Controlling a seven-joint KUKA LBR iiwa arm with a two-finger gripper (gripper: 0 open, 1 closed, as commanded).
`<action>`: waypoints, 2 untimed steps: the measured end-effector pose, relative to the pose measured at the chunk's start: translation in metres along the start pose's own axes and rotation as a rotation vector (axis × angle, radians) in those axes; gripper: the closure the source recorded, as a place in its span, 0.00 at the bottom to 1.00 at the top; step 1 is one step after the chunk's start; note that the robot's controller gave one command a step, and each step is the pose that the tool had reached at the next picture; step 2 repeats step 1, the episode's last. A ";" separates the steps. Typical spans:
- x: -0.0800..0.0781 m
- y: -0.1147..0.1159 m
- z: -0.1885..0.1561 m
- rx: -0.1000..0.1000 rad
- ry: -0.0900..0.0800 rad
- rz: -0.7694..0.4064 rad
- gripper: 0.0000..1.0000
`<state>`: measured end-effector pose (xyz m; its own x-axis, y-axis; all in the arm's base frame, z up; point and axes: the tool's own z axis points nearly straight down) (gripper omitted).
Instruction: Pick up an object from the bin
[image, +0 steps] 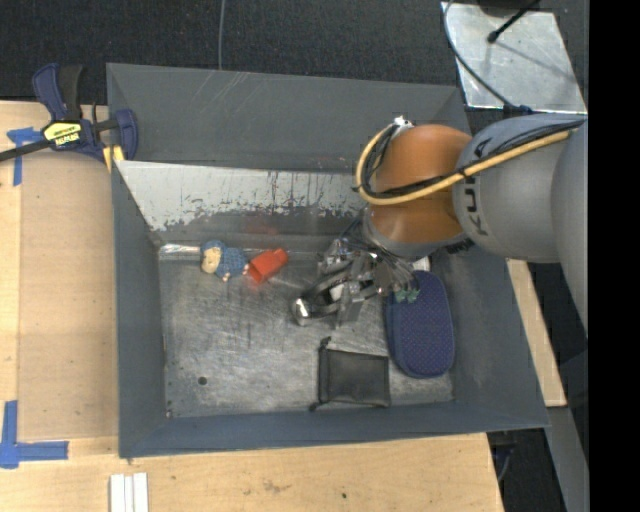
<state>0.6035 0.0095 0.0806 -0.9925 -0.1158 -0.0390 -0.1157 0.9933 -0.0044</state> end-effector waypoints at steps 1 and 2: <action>-0.011 0.010 -0.130 -0.006 0.032 -0.145 1.00; -0.011 0.010 -0.130 -0.006 0.032 -0.145 1.00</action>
Offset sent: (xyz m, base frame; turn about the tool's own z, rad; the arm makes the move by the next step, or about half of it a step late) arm 0.0031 0.0111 0.1280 -0.1459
